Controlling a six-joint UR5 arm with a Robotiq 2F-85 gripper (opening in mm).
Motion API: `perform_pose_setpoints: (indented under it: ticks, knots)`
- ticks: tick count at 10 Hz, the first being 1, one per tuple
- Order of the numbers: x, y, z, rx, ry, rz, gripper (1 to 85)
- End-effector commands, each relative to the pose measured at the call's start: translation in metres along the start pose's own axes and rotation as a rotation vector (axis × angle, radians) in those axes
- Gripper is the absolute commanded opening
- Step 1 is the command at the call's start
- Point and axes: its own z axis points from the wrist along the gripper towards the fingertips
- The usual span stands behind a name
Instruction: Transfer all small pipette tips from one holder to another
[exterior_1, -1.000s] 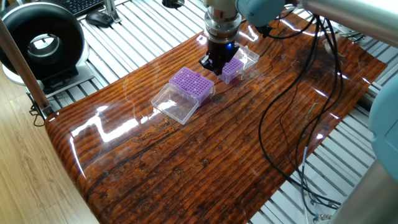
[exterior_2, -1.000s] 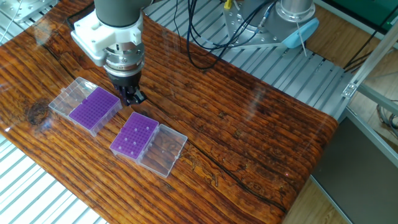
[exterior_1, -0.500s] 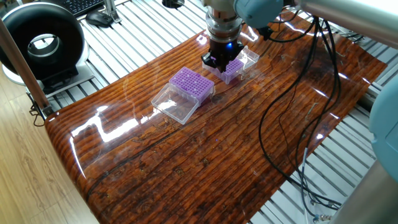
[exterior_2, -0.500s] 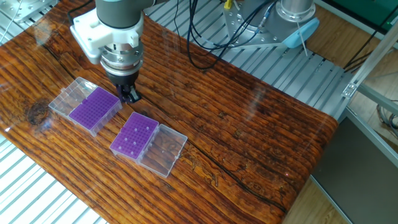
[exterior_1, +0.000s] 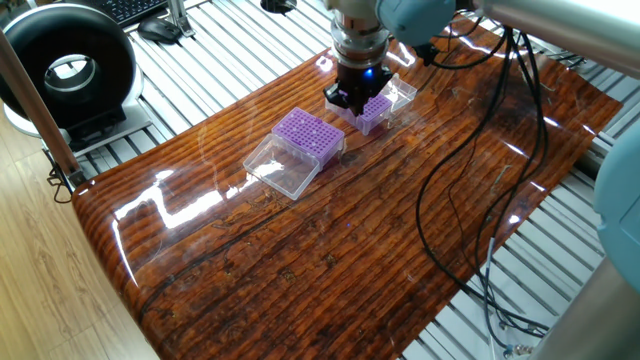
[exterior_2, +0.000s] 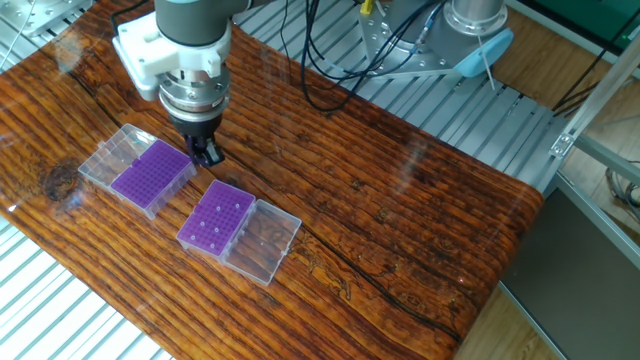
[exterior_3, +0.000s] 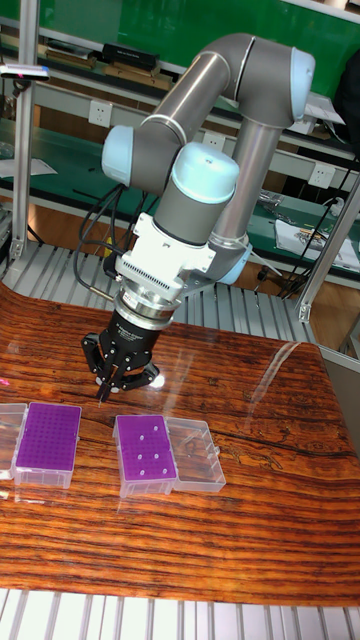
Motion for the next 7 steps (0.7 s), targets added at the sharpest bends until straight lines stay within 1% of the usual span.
perform_pose_setpoints:
  ticks: [1,3,5,6,7]
  knots:
    - [0.002,0.003,-0.001,-0.035,0.016,-0.021,1.0]
    - [0.000,-0.006,-0.002,-0.047,0.026,-0.040,1.0]
    - [-0.002,-0.013,-0.002,-0.069,0.034,-0.063,1.0]
    - [-0.003,-0.016,-0.001,-0.070,0.034,-0.073,1.0]
    - [-0.007,-0.025,0.000,-0.055,0.023,-0.118,1.0]
